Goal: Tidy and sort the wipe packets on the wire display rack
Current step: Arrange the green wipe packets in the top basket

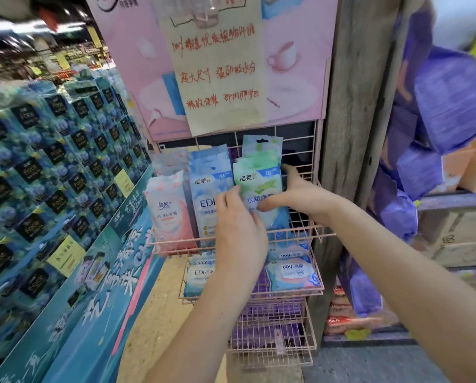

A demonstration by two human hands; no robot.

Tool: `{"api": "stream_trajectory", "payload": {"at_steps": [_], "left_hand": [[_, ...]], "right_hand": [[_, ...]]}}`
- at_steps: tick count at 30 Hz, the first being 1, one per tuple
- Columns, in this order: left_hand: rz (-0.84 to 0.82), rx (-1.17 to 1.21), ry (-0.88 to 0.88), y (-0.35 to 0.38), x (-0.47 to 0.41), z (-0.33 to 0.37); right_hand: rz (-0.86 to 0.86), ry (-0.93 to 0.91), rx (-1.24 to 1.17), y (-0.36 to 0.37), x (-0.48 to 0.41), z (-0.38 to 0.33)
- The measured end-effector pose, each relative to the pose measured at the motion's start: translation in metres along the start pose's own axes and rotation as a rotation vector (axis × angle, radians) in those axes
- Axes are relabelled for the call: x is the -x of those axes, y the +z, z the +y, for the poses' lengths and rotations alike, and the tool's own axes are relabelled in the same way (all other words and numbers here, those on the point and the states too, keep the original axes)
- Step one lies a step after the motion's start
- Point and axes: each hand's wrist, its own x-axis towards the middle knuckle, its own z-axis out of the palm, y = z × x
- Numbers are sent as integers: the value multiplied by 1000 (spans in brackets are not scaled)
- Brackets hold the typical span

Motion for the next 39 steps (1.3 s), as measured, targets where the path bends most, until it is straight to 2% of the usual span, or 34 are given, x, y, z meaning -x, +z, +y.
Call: {"api": "stream_trajectory", "payload": {"at_steps": [6,16,21,25,27,33,37,39], "left_hand": [[-56,-43,-18,4,-5,-9],[-19,30,-15,4,-4,-18],[0,6,0,5,0,-18],[-16,42,-2,6,0,-19],[-23,80,1,7,-1,-22],[15,281,110,8,-6,-12],[-43,352,182,11,-20,8],[-101,302,182,15,-29,17]], "right_hand": [[-101,36,-35,-9,2,-5],[-87,-4,-34,-4,3,6],[-290,-54,8,-15,8,1],[-334,-90,-24,-18,12,2],[-305,-120,-31,-17,11,4],[-28,-274,-35,-27,21,1],[4,-340,-87,-53,29,-6],[20,-316,-80,-63,25,-3]]}}
